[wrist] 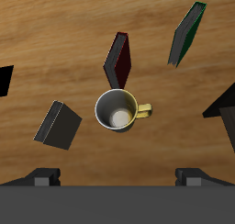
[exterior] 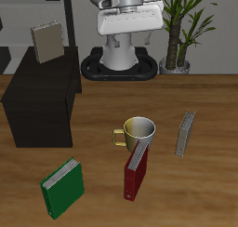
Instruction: Place the right yellow book upright on top of the shelf and place the white-yellow mug on top of the shelf
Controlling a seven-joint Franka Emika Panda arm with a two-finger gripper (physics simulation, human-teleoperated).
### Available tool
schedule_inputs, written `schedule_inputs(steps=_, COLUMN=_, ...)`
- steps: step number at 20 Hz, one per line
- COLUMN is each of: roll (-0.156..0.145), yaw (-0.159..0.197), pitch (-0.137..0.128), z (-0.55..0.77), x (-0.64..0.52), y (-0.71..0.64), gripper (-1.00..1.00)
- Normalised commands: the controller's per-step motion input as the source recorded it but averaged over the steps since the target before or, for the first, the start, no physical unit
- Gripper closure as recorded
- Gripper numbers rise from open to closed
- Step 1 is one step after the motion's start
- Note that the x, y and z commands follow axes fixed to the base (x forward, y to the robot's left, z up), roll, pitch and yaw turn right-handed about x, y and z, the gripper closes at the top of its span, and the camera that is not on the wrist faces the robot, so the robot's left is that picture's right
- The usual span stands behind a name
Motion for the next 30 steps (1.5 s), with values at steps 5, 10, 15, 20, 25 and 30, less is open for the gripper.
schedule_inputs(steps=5, roll=-0.069, yaw=-0.065, pitch=0.030, z=-0.12, x=0.39, y=-0.01, gripper=-1.00)
schedule_inputs(steps=10, roll=-0.031, yaw=-0.026, pitch=0.041, z=-0.22, x=0.29, y=0.00, gripper=-1.00)
schedule_inputs(steps=15, roll=-0.030, yaw=-0.082, pitch=0.046, z=-0.21, x=0.22, y=-0.21, gripper=-1.00)
schedule_inputs(steps=20, roll=-0.006, yaw=-0.025, pitch=0.046, z=-0.30, x=0.12, y=-0.15, gripper=-1.00)
schedule_inputs(steps=25, roll=0.002, yaw=0.020, pitch=0.016, z=-0.17, x=0.04, y=0.00, gripper=-1.00)
schedule_inputs(steps=30, roll=-0.048, yaw=0.167, pitch=-0.009, z=-0.31, x=0.17, y=0.23, gripper=-1.00)
